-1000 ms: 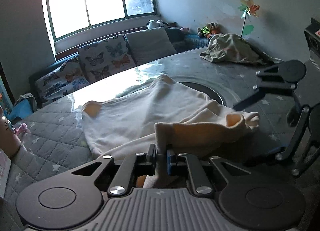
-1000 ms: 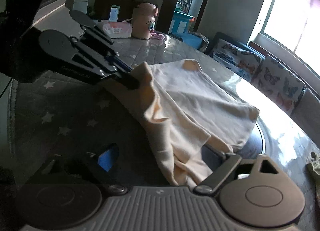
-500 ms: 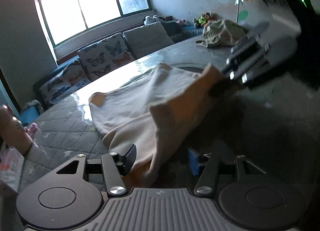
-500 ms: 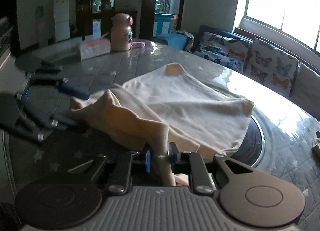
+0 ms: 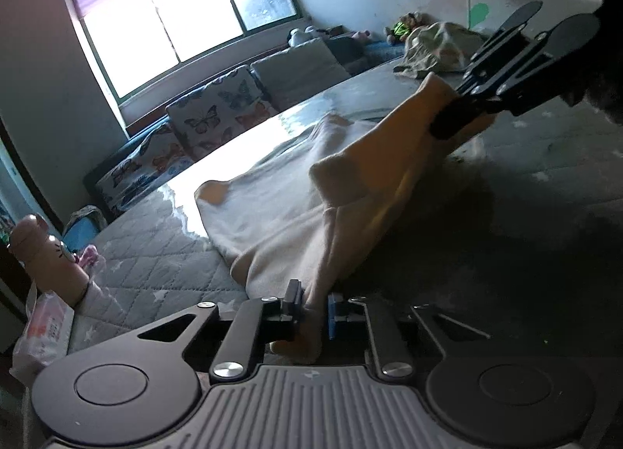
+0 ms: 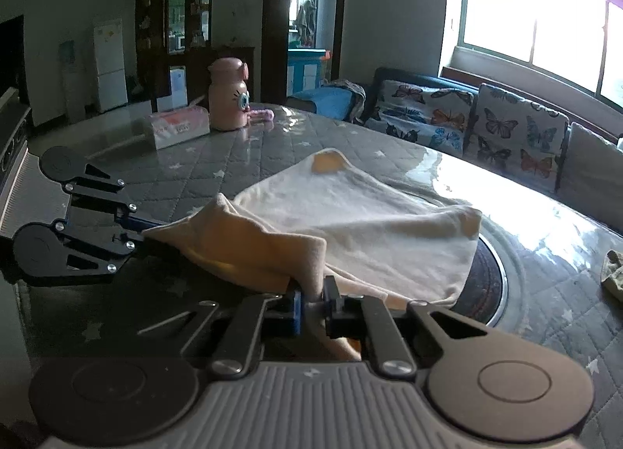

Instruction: Fold clothes

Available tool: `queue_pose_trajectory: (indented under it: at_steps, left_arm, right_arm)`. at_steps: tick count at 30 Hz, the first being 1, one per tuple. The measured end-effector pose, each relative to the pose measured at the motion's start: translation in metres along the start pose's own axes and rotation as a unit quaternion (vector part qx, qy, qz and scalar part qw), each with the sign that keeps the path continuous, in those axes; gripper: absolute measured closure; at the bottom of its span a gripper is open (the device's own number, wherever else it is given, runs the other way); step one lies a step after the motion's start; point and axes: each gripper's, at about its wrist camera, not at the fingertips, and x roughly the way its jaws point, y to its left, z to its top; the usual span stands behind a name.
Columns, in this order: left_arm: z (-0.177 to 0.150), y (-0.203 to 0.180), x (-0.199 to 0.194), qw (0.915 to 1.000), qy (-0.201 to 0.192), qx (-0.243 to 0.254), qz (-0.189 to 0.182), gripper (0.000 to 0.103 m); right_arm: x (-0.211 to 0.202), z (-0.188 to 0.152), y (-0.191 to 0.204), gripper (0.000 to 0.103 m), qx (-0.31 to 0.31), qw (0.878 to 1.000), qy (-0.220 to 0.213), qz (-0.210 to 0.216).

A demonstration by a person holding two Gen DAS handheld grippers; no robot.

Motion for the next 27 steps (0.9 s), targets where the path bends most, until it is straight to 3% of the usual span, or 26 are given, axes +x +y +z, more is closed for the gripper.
queue_pose_trajectory:
  at_steps: [9,13,20,27]
  left_arm:
    - [0.007,0.001,-0.084,0.9973,-0.038,-0.039,-0.049,0.09]
    - [0.01,-0.001,-0.105,0.9965,-0.045,-0.047,-0.052,0.091]
    - [0.027,0.021,-0.071,0.9965,-0.036,-0.068,-0.033,0.091]
    - [0.054,0.058,-0.004,0.9966,-0.011,-0.078,-0.025,0.091]
  right_arm:
    - [-0.072,-0.006,0.016,0.094,0.011,0.999,-0.019,0.043]
    - [-0.092,-0.003,0.026,0.094,-0.004,0.998,-0.028,0.054]
    - [-0.062,0.018,0.011,0.094,0.007,0.999,-0.02,0.044]
    - [-0.004,0.047,-0.027,0.094,0.034,0.999,0.008,0.027]
